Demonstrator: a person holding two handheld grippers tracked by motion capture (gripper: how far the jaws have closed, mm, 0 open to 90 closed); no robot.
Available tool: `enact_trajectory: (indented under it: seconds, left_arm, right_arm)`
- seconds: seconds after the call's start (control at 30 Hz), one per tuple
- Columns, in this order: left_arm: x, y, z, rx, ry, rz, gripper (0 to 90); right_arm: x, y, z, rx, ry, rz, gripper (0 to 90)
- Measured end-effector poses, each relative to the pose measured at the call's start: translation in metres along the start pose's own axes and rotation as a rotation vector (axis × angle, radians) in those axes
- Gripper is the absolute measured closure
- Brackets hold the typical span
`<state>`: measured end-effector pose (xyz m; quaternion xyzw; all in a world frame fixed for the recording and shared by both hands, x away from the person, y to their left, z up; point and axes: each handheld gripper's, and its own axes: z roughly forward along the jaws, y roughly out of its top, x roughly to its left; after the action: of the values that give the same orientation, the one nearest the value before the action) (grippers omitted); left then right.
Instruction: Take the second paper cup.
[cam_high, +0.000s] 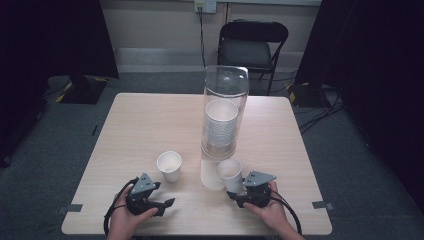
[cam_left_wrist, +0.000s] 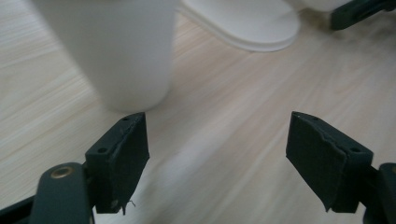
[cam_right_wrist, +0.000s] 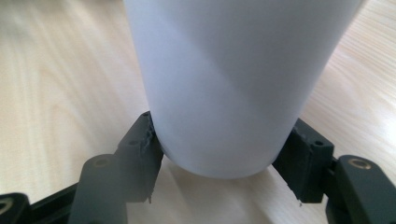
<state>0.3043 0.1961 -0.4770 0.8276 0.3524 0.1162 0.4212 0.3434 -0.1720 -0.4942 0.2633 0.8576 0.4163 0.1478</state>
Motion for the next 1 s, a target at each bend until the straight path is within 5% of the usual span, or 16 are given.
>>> enact_trajectory:
  seconds: [0.43, 0.7, 1.0]
  left_arm:
    - [-0.057, 0.029, 0.028, 0.014, -0.135, 0.101, 20.9]
    - [-0.074, 0.049, 0.054, -0.001, -0.195, 0.137, 19.5]
    - [-0.077, 0.060, 0.069, -0.031, -0.207, 0.126, 18.2]
  right_arm:
    - [0.010, 0.000, 0.001, -0.005, 0.064, -0.066, 37.4]
    - [0.015, 0.001, 0.005, 0.011, 0.110, -0.087, 37.3]
    - [0.020, 0.002, 0.008, 0.035, 0.142, -0.122, 37.2]
